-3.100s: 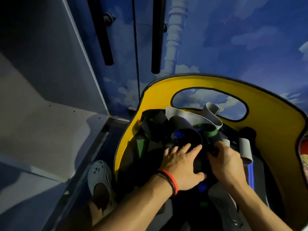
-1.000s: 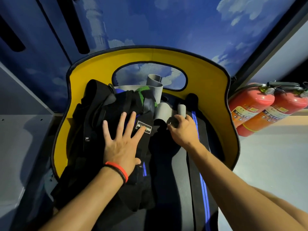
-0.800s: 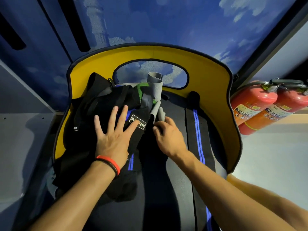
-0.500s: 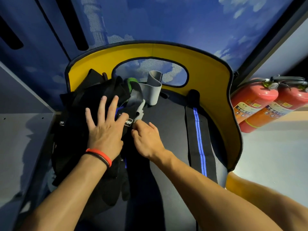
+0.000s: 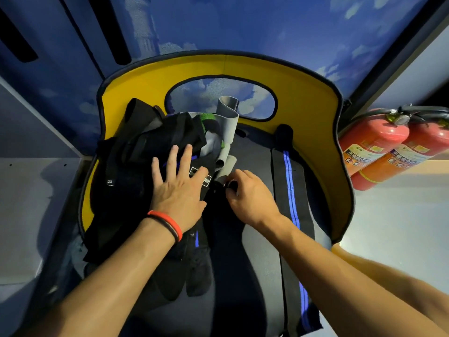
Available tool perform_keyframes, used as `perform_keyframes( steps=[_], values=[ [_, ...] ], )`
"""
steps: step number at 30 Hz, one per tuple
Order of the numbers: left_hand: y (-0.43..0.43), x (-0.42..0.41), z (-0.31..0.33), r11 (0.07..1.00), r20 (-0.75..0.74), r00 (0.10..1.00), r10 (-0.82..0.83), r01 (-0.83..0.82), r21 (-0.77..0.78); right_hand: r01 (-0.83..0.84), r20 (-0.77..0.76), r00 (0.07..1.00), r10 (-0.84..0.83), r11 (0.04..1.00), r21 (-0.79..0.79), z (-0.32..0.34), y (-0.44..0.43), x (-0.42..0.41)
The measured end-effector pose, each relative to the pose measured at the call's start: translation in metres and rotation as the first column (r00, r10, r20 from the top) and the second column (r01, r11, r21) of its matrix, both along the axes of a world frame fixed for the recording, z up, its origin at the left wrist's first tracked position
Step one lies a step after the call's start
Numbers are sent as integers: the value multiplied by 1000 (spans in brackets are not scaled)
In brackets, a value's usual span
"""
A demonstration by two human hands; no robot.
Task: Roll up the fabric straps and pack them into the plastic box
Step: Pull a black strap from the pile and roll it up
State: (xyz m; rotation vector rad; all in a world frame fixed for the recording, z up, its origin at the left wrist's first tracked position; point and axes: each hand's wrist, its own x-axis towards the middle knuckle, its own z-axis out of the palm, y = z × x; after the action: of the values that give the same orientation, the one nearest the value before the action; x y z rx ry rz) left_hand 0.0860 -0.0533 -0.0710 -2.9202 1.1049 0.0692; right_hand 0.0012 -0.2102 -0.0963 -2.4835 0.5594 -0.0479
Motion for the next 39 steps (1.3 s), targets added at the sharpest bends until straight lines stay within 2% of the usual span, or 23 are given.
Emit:
perform_keyframes(
  steps=[5,8,10,12,15,27,33,39],
  values=[
    [-2,-6,-1,1000,37,999,0,1,-21,-40,-99,995,4,929,-369,-2,-39,-42],
    [-3,-9,-3,1000,71,997,-15,17,-16,-54,-237,969,-71,873,-485,-9,-58,-70],
    [-4,-11,-4,999,102,994,-31,33,-18,-36,-324,937,-133,884,-467,-16,-64,-83],
    [-5,-13,-5,999,127,991,-45,48,-21,-25,-385,914,-128,929,-369,-23,-64,-90],
    [-5,-15,-7,998,132,990,-56,58,-7,-39,-379,923,-72,960,-278,-30,-55,-93],
    [-9,-23,-8,995,143,984,-102,98,37,-79,-354,934,-42,944,-320,-35,-61,-47],
    [-17,-30,-4,990,141,980,-142,141,19,-78,-253,968,-4,947,-311,-16,-61,-69],
    [-19,-63,1,961,94,956,-277,276,28,-103,-142,987,75,975,-198,11,-52,-133]
  ],
)
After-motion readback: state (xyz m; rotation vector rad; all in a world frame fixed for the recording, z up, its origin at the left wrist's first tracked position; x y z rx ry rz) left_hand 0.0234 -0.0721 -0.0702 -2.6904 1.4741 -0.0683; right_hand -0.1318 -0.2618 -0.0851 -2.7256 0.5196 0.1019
